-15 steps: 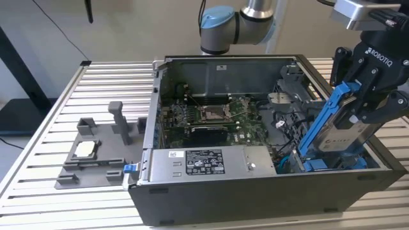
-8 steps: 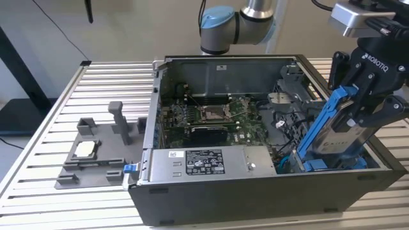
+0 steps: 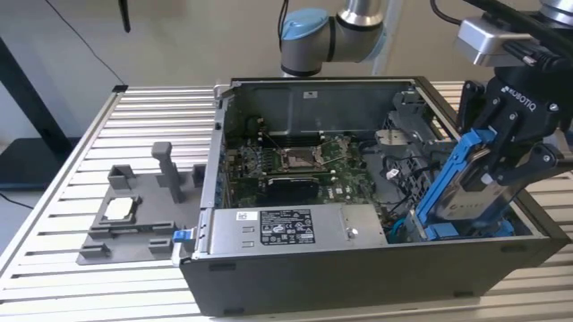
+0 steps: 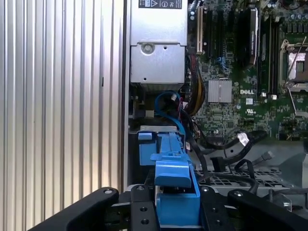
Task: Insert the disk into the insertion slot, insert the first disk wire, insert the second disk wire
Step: 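Insert the disk into the insertion slot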
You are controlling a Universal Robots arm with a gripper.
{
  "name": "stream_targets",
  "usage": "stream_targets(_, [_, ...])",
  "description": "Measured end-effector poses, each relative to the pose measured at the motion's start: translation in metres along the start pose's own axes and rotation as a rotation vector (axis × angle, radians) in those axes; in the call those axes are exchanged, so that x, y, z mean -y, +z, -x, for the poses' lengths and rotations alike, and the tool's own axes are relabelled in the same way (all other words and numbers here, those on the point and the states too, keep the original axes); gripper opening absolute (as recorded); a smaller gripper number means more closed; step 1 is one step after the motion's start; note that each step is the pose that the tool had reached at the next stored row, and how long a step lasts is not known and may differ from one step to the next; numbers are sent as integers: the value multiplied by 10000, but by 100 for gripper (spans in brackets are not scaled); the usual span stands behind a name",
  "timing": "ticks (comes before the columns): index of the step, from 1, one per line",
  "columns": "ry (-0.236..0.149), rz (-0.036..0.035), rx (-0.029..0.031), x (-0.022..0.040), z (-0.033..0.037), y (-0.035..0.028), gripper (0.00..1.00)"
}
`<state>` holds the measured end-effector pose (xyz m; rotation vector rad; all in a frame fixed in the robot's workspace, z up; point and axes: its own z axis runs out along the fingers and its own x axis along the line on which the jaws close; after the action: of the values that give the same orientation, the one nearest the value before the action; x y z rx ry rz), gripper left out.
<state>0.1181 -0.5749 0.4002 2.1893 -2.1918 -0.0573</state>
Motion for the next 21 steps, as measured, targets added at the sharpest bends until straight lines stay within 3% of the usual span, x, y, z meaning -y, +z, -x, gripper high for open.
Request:
stream_targets(12, [0, 0, -20, 13, 1, 216, 33])
stream_targets(21, [0, -6, -21, 12, 1, 224, 33])
